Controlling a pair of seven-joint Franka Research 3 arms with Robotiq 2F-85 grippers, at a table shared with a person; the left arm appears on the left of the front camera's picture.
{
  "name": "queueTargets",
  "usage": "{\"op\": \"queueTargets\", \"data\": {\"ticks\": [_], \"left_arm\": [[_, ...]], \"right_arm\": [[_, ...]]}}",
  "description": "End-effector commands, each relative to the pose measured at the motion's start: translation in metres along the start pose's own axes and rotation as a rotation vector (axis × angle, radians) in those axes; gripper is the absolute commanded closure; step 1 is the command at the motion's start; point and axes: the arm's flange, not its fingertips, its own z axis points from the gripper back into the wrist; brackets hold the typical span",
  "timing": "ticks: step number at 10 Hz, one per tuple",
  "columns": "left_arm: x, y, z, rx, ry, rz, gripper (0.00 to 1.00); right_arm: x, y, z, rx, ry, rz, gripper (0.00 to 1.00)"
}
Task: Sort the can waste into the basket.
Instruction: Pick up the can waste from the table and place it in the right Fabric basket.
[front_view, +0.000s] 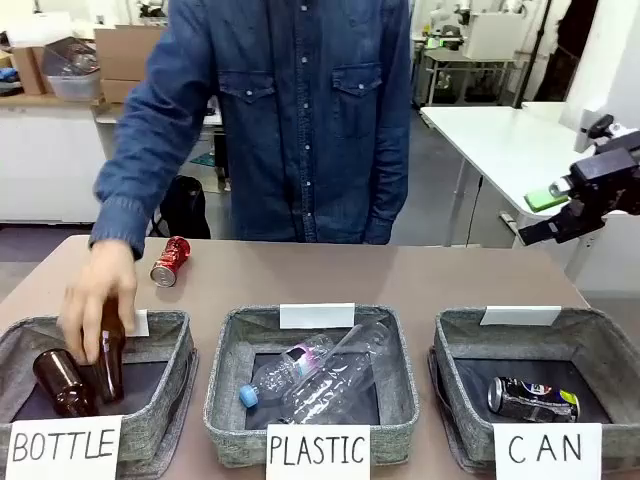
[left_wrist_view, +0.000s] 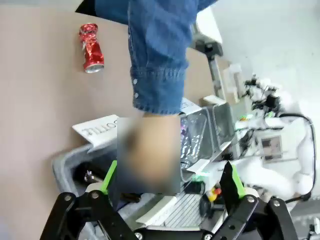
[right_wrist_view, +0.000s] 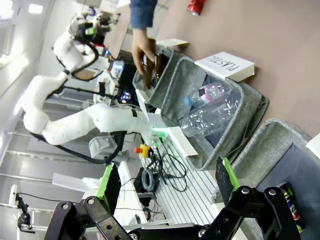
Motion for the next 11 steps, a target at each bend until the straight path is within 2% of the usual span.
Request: {"op": "queueTargets", "data": {"ticks": [1, 3, 7, 8, 9, 10, 11], "left_arm": [[-0.042, 0.002, 0.011, -0.026, -0.089, 0.016, 0.0], [-0.048, 0.011, 0.01, -0.04, -0.102, 0.02, 0.0], [-0.001, 0.007, -0.005, 0.001, -0.004, 0.046, 0.0], [-0.004, 0.007, -0.005, 0.019, -0.012, 0.051, 0.0], [-0.014, 0.011, 0.001, -0.024, -0.042, 0.03, 0.0], [-0.01, 0.016, -0.008, -0.018, -0.064, 0.063, 0.0], [0.008, 0.015, -0.032, 0.043, -0.068, 0.096, 0.0]], "right_arm": [[0.001, 0.0, 0.001, 0.001, 0.008, 0.019, 0.0], [0.001, 0.0, 0.001, 0.001, 0.008, 0.019, 0.0], [0.001, 0.0, 0.001, 0.001, 0.008, 0.019, 0.0], [0.001, 0.0, 0.001, 0.001, 0.008, 0.019, 0.0], [0.001, 0.0, 0.001, 0.001, 0.008, 0.019, 0.0], [0.001, 0.0, 0.001, 0.001, 0.008, 0.019, 0.0], [0.001, 0.0, 0.001, 0.001, 0.008, 0.019, 0.0]]}}
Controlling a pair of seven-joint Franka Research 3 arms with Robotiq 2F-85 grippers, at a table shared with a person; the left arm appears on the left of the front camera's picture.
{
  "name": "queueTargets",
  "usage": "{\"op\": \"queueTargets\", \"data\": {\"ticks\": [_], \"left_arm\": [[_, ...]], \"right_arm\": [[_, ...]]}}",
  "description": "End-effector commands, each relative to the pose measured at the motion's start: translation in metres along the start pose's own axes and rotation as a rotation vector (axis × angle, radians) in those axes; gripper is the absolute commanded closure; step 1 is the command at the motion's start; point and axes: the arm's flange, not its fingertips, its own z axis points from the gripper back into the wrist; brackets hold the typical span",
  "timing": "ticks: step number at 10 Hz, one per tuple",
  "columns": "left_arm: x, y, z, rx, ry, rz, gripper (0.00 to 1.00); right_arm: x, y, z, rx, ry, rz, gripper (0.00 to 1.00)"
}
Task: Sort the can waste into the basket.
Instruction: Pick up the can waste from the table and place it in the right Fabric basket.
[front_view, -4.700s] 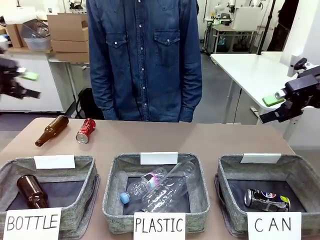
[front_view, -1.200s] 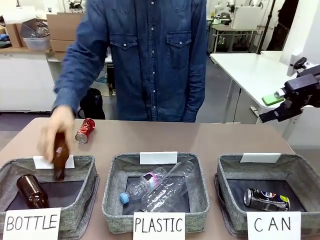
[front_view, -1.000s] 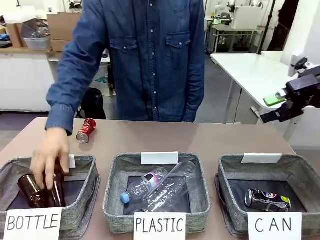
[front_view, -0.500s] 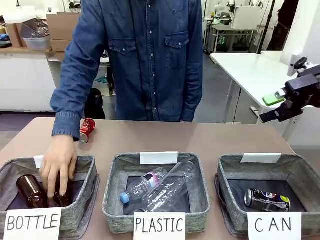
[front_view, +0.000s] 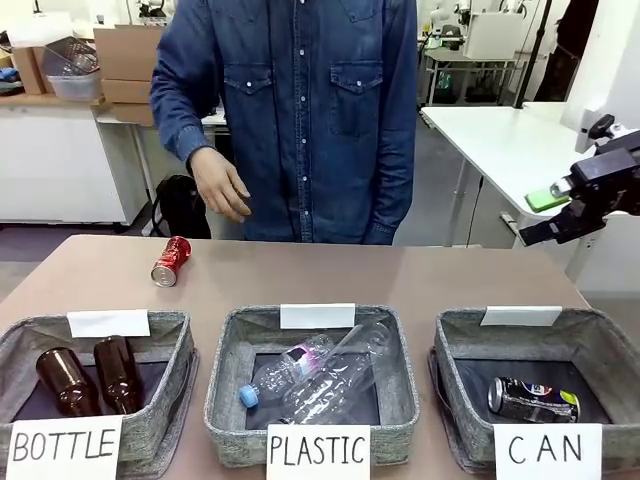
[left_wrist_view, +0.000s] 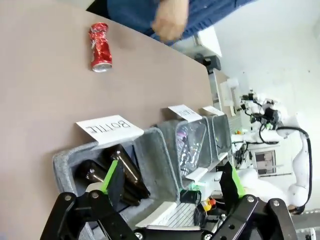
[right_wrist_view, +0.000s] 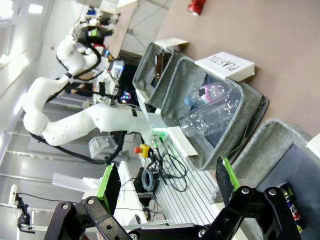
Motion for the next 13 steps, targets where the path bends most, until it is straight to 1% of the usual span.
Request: {"op": "queueTargets", "data": {"ticks": [1, 2, 3, 4, 5, 6, 8, 9, 10, 11, 12, 13], "left_arm": [[0.036, -0.01, -0.055, 0.122, 0.023, 0.053, 0.0], [0.073, -0.021, -0.097, 0.201, 0.122, 0.015, 0.0], [0.108, -0.023, -0.134, 0.303, 0.187, 0.017, 0.0], [0.138, -0.021, -0.168, 0.364, 0.247, 0.041, 0.0], [0.161, -0.017, -0.202, 0.396, 0.295, 0.056, 0.0], [0.18, -0.011, -0.242, 0.492, 0.25, 0.091, 0.0], [0.193, 0.003, -0.302, 0.589, 0.216, 0.094, 0.0], [0.194, 0.015, -0.325, 0.654, 0.215, 0.103, 0.0], [0.192, 0.027, -0.343, 0.69, 0.215, 0.092, 0.0], [0.188, 0.042, -0.36, 0.731, 0.222, 0.065, 0.0], [0.183, 0.054, -0.372, 0.763, 0.253, 0.065, 0.0], [0.178, 0.063, -0.383, 0.76, 0.292, 0.062, 0.0]], "right_arm": [[0.001, 0.0, 0.001, 0.001, 0.008, 0.019, 0.0], [0.001, 0.0, 0.001, 0.001, 0.008, 0.019, 0.0], [0.001, 0.0, 0.001, 0.001, 0.008, 0.019, 0.0], [0.001, 0.0, 0.001, 0.001, 0.008, 0.019, 0.0], [0.001, 0.0, 0.001, 0.001, 0.008, 0.019, 0.0], [0.001, 0.0, 0.001, 0.001, 0.008, 0.019, 0.0], [0.001, 0.0, 0.001, 0.001, 0.008, 0.019, 0.0], [0.001, 0.0, 0.001, 0.001, 0.008, 0.019, 0.0], [0.001, 0.0, 0.001, 0.001, 0.008, 0.019, 0.0], [0.001, 0.0, 0.001, 0.001, 0.008, 0.019, 0.0], [0.001, 0.0, 0.001, 0.001, 0.008, 0.019, 0.0], [0.001, 0.0, 0.001, 0.001, 0.008, 0.019, 0.0]]}}
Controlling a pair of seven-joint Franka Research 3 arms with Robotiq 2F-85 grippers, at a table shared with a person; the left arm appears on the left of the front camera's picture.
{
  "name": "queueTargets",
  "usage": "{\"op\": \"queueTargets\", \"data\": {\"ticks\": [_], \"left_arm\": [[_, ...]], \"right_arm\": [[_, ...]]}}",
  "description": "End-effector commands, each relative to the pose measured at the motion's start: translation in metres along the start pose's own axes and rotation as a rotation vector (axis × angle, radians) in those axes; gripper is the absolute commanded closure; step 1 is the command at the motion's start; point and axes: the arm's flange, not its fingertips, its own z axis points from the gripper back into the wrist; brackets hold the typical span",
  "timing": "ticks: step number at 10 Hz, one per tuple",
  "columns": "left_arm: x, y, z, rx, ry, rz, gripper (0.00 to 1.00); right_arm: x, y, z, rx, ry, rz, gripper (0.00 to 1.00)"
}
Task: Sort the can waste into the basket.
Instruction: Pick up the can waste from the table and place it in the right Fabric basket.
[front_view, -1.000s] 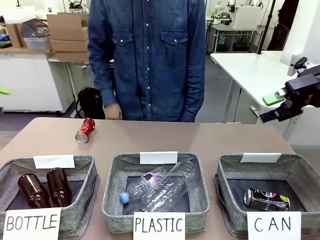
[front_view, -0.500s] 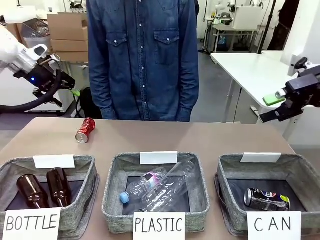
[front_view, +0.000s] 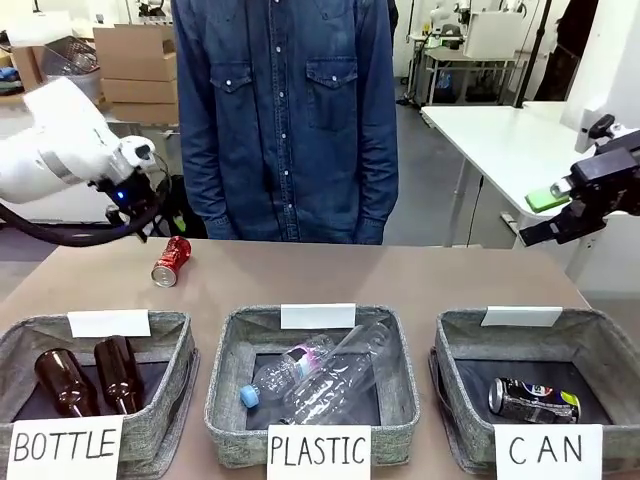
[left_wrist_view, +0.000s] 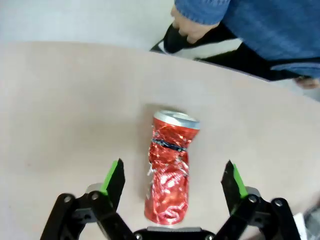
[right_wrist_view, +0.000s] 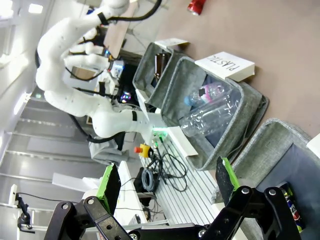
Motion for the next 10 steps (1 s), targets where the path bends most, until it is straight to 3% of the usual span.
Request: {"op": "queueTargets", "data": {"ticks": [1, 4, 7, 10], "left_arm": [[0.006, -0.005, -0.014, 0.032, 0.045, -0.014, 0.0], [0.003, -0.02, -0.043, 0.087, 0.102, -0.133, 0.0], [0.005, -0.024, -0.053, 0.15, 0.108, -0.145, 0.0], [0.006, -0.026, -0.053, 0.181, 0.096, -0.144, 0.85]], "right_arm": [[0.001, 0.0, 0.001, 0.0, 0.007, 0.019, 0.0], [0.001, 0.0, 0.001, 0.0, 0.007, 0.019, 0.0], [0.001, 0.0, 0.001, 0.0, 0.007, 0.019, 0.0], [0.001, 0.0, 0.001, 0.0, 0.007, 0.019, 0.0]]}}
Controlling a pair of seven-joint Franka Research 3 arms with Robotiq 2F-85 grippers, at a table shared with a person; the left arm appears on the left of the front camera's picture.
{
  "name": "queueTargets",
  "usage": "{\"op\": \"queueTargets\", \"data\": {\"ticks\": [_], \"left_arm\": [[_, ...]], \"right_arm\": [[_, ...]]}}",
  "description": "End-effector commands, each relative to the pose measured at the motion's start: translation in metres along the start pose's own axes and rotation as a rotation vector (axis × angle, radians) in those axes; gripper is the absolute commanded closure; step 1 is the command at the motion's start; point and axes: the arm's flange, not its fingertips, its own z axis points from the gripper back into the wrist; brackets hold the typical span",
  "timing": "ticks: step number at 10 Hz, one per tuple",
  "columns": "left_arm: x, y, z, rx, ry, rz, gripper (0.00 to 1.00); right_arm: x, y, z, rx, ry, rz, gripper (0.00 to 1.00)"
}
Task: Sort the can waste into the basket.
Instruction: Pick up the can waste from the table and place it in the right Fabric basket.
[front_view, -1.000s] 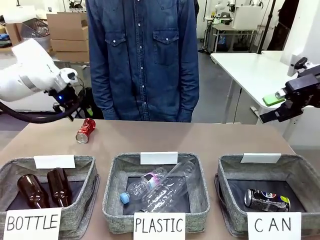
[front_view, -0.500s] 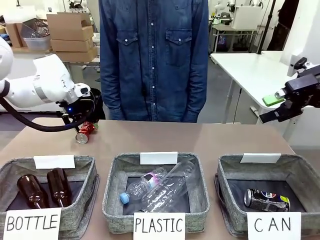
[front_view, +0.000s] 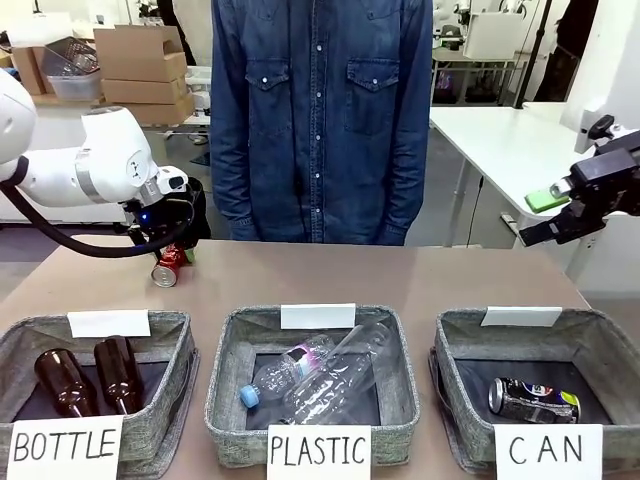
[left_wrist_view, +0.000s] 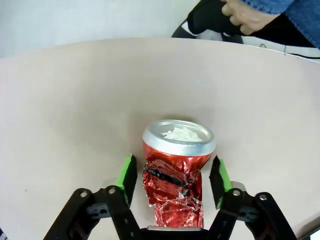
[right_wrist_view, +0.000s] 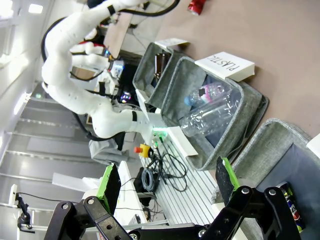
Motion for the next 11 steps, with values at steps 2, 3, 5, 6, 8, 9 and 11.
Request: {"op": "queueTargets", "data": {"ticks": [2, 3, 5, 6, 8, 9, 11], "left_arm": [[0.006, -0.003, 0.003, 0.037, -0.004, 0.024, 1.0], [0.007, -0.003, 0.004, 0.036, -0.002, 0.023, 1.0], [0.008, -0.002, 0.008, 0.035, -0.007, 0.024, 1.0], [0.007, 0.001, 0.015, 0.014, -0.019, 0.032, 1.0], [-0.017, 0.006, 0.058, -0.052, 0.003, -0.05, 1.0], [-0.057, 0.004, 0.11, -0.128, 0.011, -0.199, 1.0], [-0.167, -0.006, 0.199, -0.224, -0.085, -0.549, 1.0]], "right_arm": [[0.001, 0.0, 0.001, 0.0, 0.007, 0.019, 0.0], [0.001, 0.0, 0.001, 0.0, 0.007, 0.019, 0.0], [0.001, 0.0, 0.001, 0.0, 0.007, 0.019, 0.0], [0.001, 0.0, 0.001, 0.0, 0.007, 0.019, 0.0], [0.001, 0.0, 0.001, 0.0, 0.007, 0.019, 0.0], [0.001, 0.0, 0.001, 0.0, 0.007, 0.019, 0.0], [0.001, 0.0, 0.001, 0.0, 0.007, 0.019, 0.0]]}}
